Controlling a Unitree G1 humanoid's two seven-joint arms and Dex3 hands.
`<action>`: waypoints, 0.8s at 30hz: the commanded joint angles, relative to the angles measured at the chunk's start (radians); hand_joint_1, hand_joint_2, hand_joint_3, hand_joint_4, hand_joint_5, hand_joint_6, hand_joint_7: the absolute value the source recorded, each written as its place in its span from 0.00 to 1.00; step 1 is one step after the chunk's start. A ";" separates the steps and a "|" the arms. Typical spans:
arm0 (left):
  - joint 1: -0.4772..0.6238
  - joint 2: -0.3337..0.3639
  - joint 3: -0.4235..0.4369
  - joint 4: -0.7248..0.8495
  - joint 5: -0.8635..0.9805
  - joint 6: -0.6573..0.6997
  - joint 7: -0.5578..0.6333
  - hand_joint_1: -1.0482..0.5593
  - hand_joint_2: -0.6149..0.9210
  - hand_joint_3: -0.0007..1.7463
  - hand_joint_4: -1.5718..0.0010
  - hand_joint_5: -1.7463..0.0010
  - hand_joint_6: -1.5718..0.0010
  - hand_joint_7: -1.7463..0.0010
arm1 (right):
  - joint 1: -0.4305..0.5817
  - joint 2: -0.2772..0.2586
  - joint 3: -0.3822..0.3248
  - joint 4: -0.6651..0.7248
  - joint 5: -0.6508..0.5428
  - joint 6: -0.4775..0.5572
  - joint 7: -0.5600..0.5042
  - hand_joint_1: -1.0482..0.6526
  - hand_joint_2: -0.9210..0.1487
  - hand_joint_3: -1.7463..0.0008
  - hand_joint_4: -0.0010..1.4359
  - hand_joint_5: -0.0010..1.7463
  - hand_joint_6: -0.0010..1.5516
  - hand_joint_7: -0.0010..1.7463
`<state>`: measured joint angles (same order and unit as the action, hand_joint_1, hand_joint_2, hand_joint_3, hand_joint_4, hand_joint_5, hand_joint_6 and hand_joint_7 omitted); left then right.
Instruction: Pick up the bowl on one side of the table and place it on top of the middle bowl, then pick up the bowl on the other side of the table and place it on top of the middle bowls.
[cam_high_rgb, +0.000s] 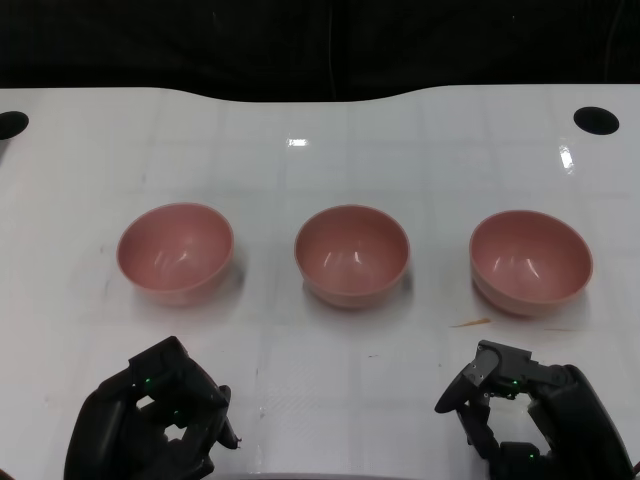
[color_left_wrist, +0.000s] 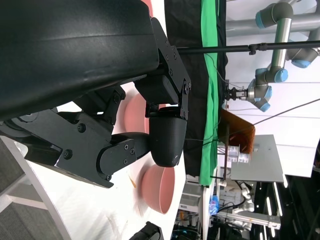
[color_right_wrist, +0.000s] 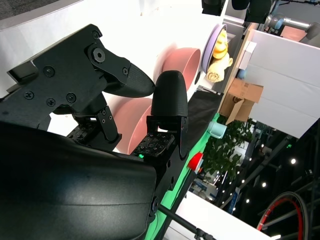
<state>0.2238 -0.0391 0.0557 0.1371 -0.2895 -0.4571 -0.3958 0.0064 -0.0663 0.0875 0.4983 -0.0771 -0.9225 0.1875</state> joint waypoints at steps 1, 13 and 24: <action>-0.009 0.010 0.009 0.014 -0.003 -0.008 0.002 0.57 0.85 0.47 0.48 0.09 0.48 0.21 | -0.006 -0.014 -0.007 0.009 -0.003 -0.011 -0.012 0.48 0.37 0.38 0.62 0.95 0.54 0.75; -0.009 0.017 0.013 0.011 -0.020 -0.005 -0.009 0.58 0.83 0.50 0.47 0.09 0.47 0.22 | -0.010 -0.018 -0.006 0.014 -0.050 -0.031 -0.045 0.49 0.39 0.35 0.63 0.94 0.55 0.76; -0.013 0.023 0.014 0.012 -0.031 0.004 -0.009 0.58 0.85 0.47 0.46 0.09 0.47 0.21 | -0.021 -0.020 -0.003 0.031 -0.051 -0.047 -0.053 0.48 0.38 0.36 0.62 0.95 0.56 0.73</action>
<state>0.2176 -0.0311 0.0600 0.1478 -0.3133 -0.4564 -0.3964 -0.0068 -0.0710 0.0878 0.5199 -0.1312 -0.9540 0.1420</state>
